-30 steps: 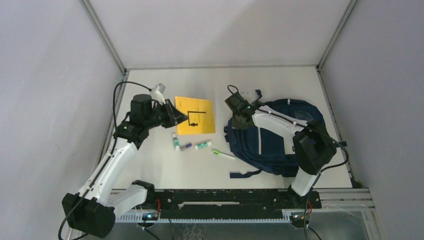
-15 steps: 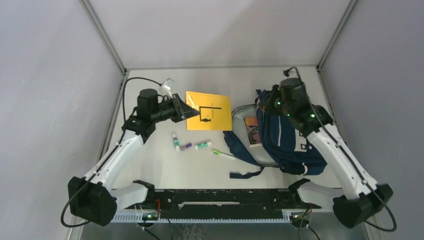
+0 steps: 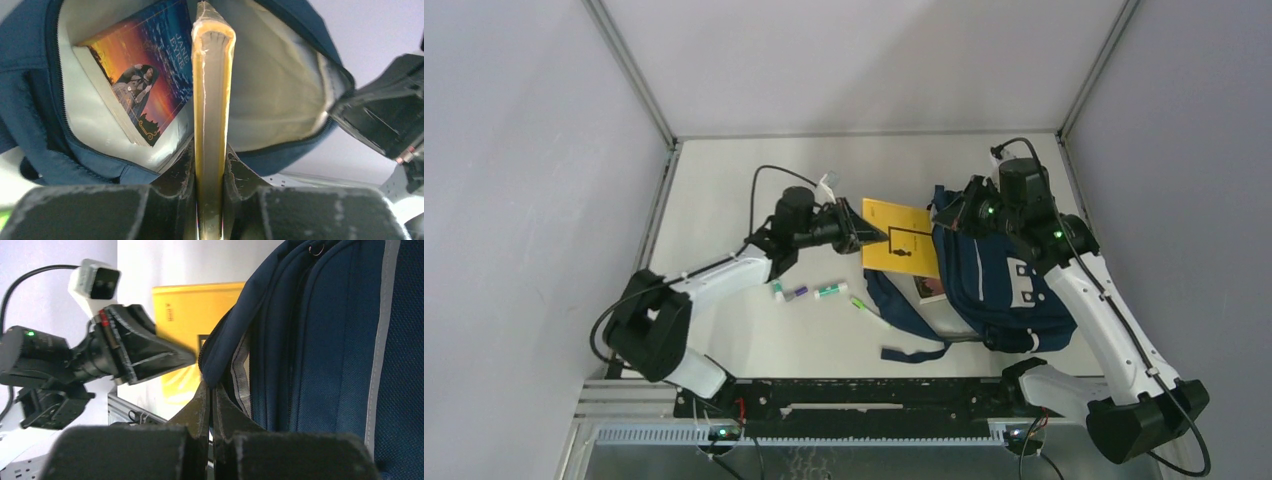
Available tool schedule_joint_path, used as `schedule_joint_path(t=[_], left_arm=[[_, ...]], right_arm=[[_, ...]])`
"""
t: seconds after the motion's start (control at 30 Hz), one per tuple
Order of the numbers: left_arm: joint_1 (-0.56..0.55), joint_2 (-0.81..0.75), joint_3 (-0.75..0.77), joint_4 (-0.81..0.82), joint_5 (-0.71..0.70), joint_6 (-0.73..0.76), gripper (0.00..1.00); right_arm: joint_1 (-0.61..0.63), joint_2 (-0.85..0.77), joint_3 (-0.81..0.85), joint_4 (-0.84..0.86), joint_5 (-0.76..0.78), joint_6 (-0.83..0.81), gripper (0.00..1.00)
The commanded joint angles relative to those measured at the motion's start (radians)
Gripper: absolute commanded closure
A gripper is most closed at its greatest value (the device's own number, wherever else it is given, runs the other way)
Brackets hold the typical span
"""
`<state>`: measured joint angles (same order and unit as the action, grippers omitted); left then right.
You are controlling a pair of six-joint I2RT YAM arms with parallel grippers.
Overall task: Pack the student bag
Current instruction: Place the book in the student bag.
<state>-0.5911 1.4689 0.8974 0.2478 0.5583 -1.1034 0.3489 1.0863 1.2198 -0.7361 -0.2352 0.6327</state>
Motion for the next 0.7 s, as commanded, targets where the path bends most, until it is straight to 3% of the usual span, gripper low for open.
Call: schedule_joint_path(t=[0.0, 0.13, 0.33, 0.5, 0.57, 0.67], left_arm=[[-0.069, 0.068, 0.024, 0.238, -0.052, -0.156, 1.0], [-0.115, 0.2, 0.042, 0.342, -0.081, -0.277, 1.0], [-0.185, 0.35, 0.162, 0.325, -0.138, -0.259, 0.97], [-0.194, 0.378, 0.216, 0.203, -0.126, -0.179, 0.35], [-0.195, 0.356, 0.247, 0.062, -0.158, -0.083, 0.22], [-0.199, 0.34, 0.308, -0.125, -0.172, 0.034, 0.15]], right_arm=[[-0.012, -0.025, 0.007, 0.131, -0.083, 0.045, 1.0], [-0.013, -0.025, -0.015, 0.155, -0.102, 0.068, 1.0], [-0.013, -0.017, -0.032, 0.165, -0.106, 0.087, 1.0], [-0.012, -0.019, -0.037, 0.145, -0.083, 0.082, 1.0], [-0.012, -0.022, -0.05, 0.148, -0.082, 0.083, 1.0], [-0.013, -0.02, -0.063, 0.154, -0.083, 0.085, 1.0]])
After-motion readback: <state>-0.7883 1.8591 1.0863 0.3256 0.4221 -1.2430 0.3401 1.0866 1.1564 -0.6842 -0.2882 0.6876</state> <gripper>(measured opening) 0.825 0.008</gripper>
